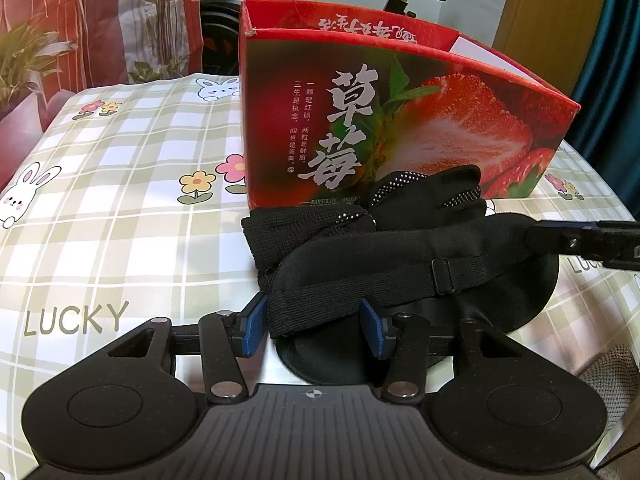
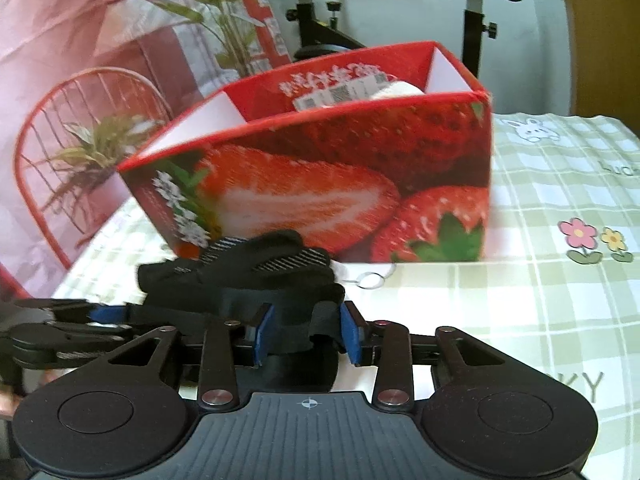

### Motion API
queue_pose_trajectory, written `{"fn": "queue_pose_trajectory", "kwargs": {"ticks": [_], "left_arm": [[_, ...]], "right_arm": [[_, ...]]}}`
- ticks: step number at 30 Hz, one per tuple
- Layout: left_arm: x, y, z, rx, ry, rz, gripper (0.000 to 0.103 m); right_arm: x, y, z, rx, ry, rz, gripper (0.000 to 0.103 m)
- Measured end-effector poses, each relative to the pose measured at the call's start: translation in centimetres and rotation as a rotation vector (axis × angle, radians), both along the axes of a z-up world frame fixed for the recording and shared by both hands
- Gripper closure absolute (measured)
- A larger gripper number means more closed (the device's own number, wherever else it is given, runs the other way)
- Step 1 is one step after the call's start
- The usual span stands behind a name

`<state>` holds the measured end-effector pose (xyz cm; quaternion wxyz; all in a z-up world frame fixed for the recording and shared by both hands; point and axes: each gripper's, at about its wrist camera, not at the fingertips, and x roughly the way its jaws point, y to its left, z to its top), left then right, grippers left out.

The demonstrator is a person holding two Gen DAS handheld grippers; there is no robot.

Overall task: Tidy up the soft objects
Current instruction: 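Close both tools on the black eye mask strap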

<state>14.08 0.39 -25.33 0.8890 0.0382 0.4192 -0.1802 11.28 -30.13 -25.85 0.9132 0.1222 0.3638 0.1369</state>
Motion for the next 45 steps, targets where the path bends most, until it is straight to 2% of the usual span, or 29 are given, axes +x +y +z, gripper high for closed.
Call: {"fn": "queue_pose_trajectory", "kwargs": {"ticks": [3, 11, 15, 19, 21, 22, 25, 29, 33, 36, 39, 41, 45], "left_arm": [[0.0, 0.0, 0.0, 0.002, -0.001, -0.001, 0.052], [0.0, 0.1, 0.0, 0.003, -0.003, -0.002, 0.052], [0.0, 0.0, 0.0, 0.005, -0.004, -0.002, 0.051], [0.0, 0.1, 0.0, -0.001, -0.003, 0.0, 0.05], [0.2, 0.4, 0.1, -0.027, 0.008, 0.008, 0.05], [0.3, 0.8, 0.2, -0.052, 0.023, 0.011, 0.051], [0.6, 1.9, 0.6, -0.127, 0.063, 0.023, 0.059], [-0.1, 2.1, 1.7, -0.142, 0.034, 0.018, 0.068], [-0.6, 1.6, 2.4, -0.137, 0.014, -0.012, 0.071], [-0.7, 1.1, 2.2, -0.143, 0.029, -0.027, 0.073], [-0.9, 0.6, 1.8, -0.127, 0.033, -0.037, 0.08], [-1.3, 0.9, 1.8, -0.119, 0.021, -0.032, 0.092], [-1.5, 1.2, 2.1, -0.118, -0.007, -0.028, 0.093]], "right_arm": [[0.1, -0.4, -0.8, -0.017, 0.02, -0.018, 0.062], [0.6, -1.6, -2.2, -0.024, 0.059, -0.066, 0.06], [0.5, -1.7, -2.4, -0.006, 0.049, -0.06, 0.054], [0.8, -1.3, -2.5, 0.035, 0.066, -0.017, 0.062], [0.8, -0.7, -2.3, 0.018, 0.068, -0.005, 0.066], [0.7, -0.5, -2.2, 0.01, 0.066, -0.001, 0.071], [0.5, -0.7, -1.6, 0.022, 0.048, -0.016, 0.072], [0.1, -1.1, -0.4, 0.051, 0.013, -0.025, 0.074], [-0.5, -1.2, 0.6, 0.079, -0.01, -0.006, 0.076], [-0.9, -1.0, 1.0, 0.092, -0.019, 0.017, 0.077], [-1.1, -0.7, 0.9, 0.08, -0.01, 0.028, 0.081], [-1.1, -0.7, 0.8, 0.067, -0.007, 0.019, 0.085], [-1.1, -1.2, 1.0, 0.066, -0.015, 0.0, 0.083]]}}
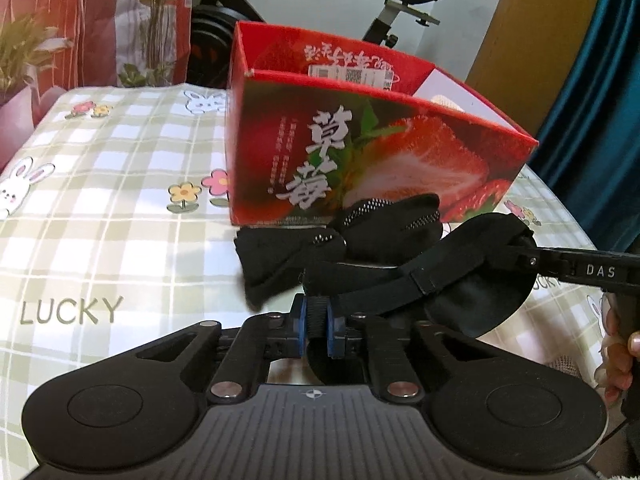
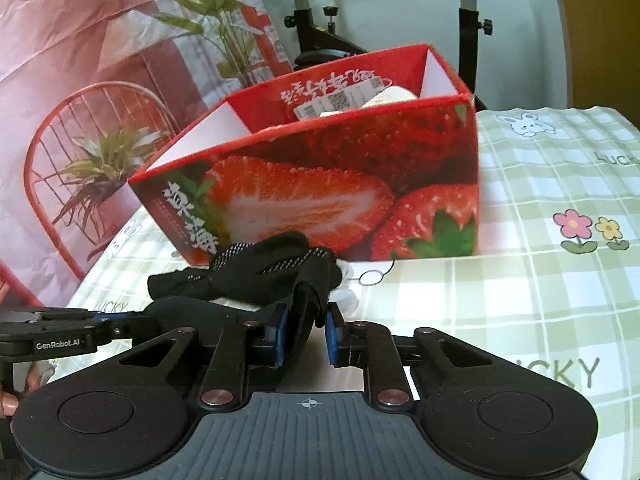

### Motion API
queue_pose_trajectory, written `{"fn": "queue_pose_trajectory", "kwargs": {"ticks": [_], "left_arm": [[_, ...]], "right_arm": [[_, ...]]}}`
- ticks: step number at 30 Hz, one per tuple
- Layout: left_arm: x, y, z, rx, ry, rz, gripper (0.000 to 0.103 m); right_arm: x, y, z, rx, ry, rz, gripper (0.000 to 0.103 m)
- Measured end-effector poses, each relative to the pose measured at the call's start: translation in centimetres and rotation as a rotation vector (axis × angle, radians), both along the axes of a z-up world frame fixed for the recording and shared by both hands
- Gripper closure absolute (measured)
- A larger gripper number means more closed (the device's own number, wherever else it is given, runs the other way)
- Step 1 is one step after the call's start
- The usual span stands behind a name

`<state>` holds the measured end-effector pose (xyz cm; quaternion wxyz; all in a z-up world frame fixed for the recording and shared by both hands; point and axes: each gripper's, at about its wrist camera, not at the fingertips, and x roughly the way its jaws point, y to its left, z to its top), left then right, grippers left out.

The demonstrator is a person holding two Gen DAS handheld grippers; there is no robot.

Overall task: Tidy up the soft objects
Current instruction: 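Close both tools on the black eye mask strap, then lift the eye mask with both tools over the red box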

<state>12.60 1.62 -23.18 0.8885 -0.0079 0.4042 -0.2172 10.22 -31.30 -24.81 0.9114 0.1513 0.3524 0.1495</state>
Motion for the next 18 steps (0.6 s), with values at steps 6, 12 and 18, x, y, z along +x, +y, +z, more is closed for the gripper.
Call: {"fn": "queue_pose_trajectory", "kwargs": {"ticks": [6, 12, 18], "left_arm": [[-0.3, -0.1, 0.1, 0.014, -0.009, -0.005, 0.093], [-0.4, -0.1, 0.1, 0.022, -0.017, -0.007, 0.093], [-0.5, -0.1, 0.3, 0.031, -0.027, -0.005, 0.093]], "right_arm": [[0.4, -0.3, 0.1, 0.023, 0.0, 0.017, 0.071], [0.9, -0.9, -0.1, 0.043, 0.018, -0.011, 0.071], [1.1, -2.1, -0.4, 0.1, 0.036, -0.043, 0.079]]}}
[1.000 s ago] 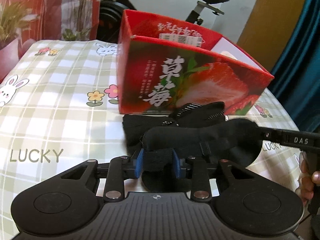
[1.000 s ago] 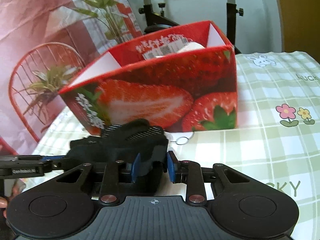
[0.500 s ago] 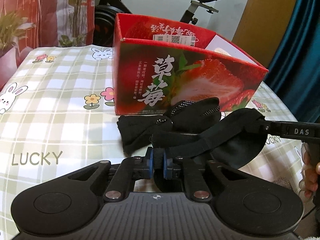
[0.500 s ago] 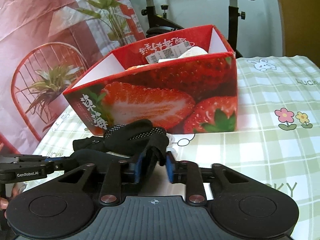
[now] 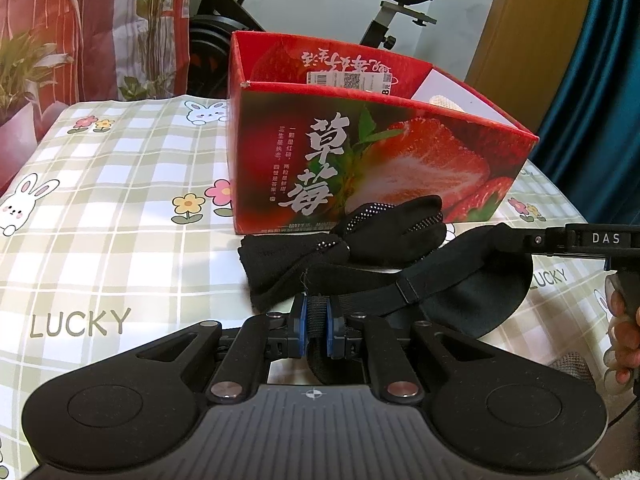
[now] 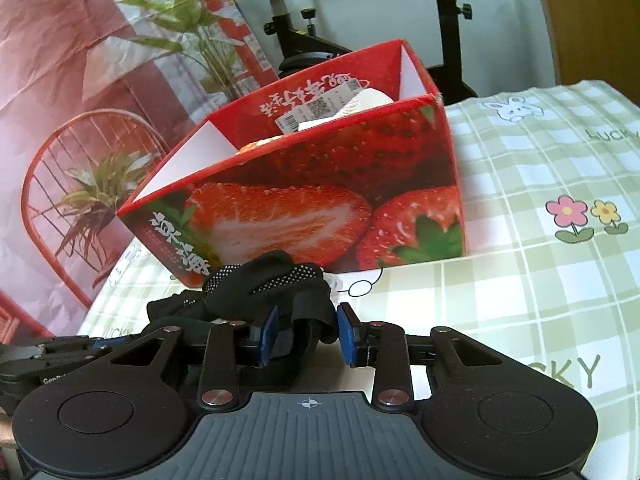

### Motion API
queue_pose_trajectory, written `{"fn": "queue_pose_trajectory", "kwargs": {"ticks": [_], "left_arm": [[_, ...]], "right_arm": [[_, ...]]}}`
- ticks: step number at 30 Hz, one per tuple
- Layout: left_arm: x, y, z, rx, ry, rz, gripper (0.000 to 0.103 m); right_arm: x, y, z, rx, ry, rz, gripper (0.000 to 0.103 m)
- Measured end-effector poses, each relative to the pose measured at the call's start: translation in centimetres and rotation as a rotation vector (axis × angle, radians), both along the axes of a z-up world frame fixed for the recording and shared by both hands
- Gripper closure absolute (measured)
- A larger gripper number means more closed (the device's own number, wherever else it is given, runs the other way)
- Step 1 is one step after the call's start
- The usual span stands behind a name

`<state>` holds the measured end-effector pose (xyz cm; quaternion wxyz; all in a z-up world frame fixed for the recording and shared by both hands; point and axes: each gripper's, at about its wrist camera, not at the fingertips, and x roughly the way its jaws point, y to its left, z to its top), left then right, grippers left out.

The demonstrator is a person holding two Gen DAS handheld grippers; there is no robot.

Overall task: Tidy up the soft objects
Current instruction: 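Lift the eye mask with both tools over the red box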

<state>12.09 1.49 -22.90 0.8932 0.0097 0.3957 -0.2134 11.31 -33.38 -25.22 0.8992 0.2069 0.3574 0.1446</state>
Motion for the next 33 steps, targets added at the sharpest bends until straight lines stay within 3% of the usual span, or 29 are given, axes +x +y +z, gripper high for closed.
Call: {"fn": "queue_pose_trajectory", "kwargs": {"ticks": [2, 7, 11, 17, 23, 33], "left_arm": [[0.0, 0.0, 0.0, -0.001, 0.0, 0.002, 0.093], [0.1, 0.2, 0.7, -0.015, -0.011, -0.005, 0.093], [0.0, 0.4, 2.2, -0.013, -0.044, -0.013, 0.093], [-0.5, 0.5, 5.6, -0.029, -0.105, -0.028, 0.093], [-0.6, 0.1, 10.8, -0.029, -0.22, -0.063, 0.093], [2.7, -3.4, 16.3, 0.021, -0.381, -0.088, 0.093]], "right_arm": [[0.0, -0.1, -0.2, 0.01, 0.012, 0.004, 0.089], [0.0, 0.2, 0.1, -0.017, 0.017, 0.014, 0.092], [-0.2, 1.0, 1.7, -0.105, -0.019, 0.067, 0.093], [-1.0, 1.7, 5.6, -0.179, -0.118, 0.138, 0.093], [-0.9, 1.8, 10.2, -0.214, -0.218, 0.192, 0.093], [2.9, 1.4, 15.8, -0.297, -0.329, 0.179, 0.093]]}}
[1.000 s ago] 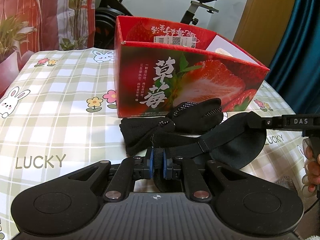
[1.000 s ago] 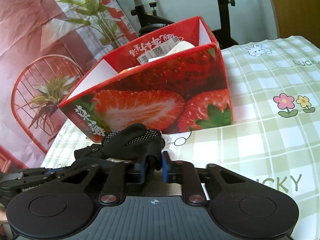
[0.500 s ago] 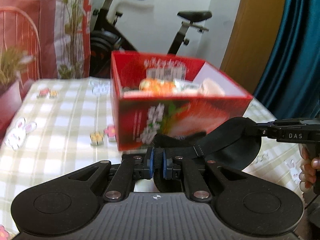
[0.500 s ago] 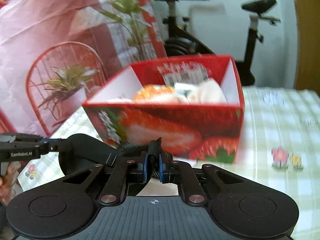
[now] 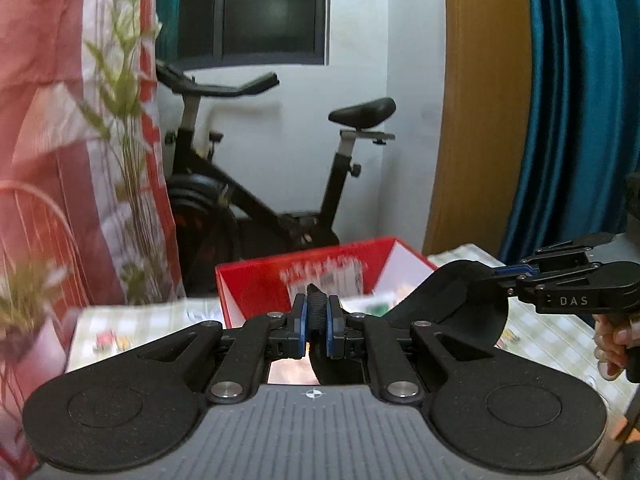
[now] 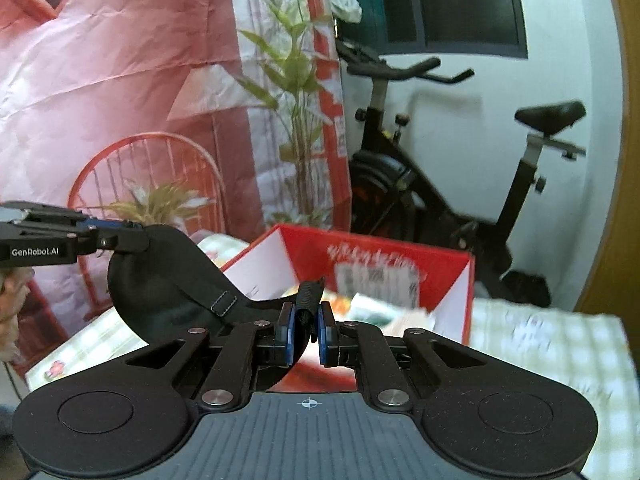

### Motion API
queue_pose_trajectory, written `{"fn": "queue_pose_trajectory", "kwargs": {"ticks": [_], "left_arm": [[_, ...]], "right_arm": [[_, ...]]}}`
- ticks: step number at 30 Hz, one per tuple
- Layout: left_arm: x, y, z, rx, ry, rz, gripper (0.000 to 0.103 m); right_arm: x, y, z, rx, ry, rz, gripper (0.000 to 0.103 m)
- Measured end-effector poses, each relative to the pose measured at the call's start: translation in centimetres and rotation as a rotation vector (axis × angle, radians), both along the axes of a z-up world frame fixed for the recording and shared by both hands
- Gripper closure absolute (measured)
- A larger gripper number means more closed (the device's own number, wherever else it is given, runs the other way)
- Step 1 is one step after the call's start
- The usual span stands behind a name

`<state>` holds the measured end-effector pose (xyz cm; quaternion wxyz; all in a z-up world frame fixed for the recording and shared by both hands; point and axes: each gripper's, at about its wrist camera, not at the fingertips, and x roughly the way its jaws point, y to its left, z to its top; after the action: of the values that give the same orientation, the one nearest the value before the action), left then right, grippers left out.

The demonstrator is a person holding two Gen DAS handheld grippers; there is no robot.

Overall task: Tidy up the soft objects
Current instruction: 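Lift the eye mask with both tools over the red box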

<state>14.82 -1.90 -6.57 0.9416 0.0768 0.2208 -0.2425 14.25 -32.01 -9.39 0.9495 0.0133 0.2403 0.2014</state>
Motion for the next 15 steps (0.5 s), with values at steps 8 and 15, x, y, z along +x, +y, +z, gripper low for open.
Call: {"fn": "queue_pose_trajectory", "kwargs": {"ticks": [8, 15], "left_arm": [[5.4, -2.6, 1.2, 0.022, -0.075, 0.072, 0.093], [10.9, -5.6, 0.7, 0.051, -0.134, 0.146, 0.093]], "right_arm": [[5.5, -0.8, 1.8, -0.036, -0.06, -0.062, 0.093], [11.5, -1.3, 0.6, -0.077, -0.091, -0.131, 0.093]]}}
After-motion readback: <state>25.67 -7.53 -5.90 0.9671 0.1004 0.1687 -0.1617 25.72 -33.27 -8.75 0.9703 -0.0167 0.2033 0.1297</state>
